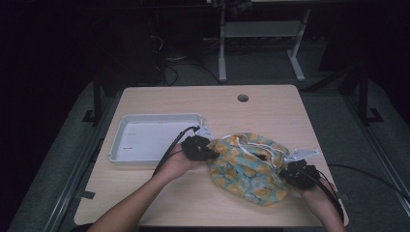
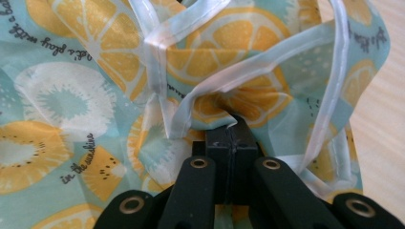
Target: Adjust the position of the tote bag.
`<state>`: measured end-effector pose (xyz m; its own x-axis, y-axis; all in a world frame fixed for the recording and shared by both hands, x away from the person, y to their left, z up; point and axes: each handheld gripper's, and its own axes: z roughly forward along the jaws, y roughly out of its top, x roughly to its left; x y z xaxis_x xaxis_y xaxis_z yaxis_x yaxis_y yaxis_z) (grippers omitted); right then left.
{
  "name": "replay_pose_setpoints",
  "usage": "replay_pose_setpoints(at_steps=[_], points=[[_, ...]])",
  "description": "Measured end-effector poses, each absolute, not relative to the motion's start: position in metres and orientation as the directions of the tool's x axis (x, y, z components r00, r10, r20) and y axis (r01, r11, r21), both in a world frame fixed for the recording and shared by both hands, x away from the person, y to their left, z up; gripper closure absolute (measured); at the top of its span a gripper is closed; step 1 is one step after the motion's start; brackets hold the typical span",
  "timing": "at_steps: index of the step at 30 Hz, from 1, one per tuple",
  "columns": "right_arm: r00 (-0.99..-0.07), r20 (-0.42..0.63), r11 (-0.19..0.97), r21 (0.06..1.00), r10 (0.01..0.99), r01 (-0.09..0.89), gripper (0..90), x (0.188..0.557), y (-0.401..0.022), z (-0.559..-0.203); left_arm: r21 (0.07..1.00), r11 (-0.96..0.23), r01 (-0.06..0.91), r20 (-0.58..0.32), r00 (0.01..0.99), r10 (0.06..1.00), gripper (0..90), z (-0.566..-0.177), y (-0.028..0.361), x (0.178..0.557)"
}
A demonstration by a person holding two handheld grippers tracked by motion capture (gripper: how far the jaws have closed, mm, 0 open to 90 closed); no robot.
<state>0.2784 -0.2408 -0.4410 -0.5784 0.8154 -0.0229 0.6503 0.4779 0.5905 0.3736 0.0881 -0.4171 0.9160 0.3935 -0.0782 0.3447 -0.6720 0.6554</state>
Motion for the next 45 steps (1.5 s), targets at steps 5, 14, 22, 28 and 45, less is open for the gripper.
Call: replay_pose_setpoints(at_steps=[5, 14, 22, 28, 45], points=[[-0.565, -0.038, 0.473, 0.595, 0.824, 0.650, 89.0, 0.295, -0.243, -0.445, 0.665, -0.641, 0.382, -0.104, 0.898, 0.428, 87.5, -0.418, 0.085, 0.391], [-0.568, -0.032, 0.463, 0.616, 0.823, 0.637, 88.8, 0.292, -0.250, -0.446, 0.693, -0.589, 0.415, -0.152, 0.884, 0.443, 60.7, -0.411, 0.093, 0.384], [-0.574, -0.044, 0.478, 0.609, 0.818, 0.634, 88.7, 0.293, -0.250, -0.447, 0.735, -0.555, 0.390, -0.128, 0.883, 0.451, 39.5, -0.384, 0.100, 0.383], [-0.577, -0.050, 0.486, 0.602, 0.815, 0.634, 88.8, 0.293, -0.249, -0.449, 0.755, -0.512, 0.409, -0.157, 0.871, 0.466, 33.6, -0.366, 0.094, 0.407], [-0.585, -0.062, 0.500, 0.596, 0.809, 0.628, 88.6, 0.293, -0.249, -0.449, 0.692, -0.583, 0.425, -0.242, 0.898, 0.368, 78.3, -0.379, 0.030, 0.443]])
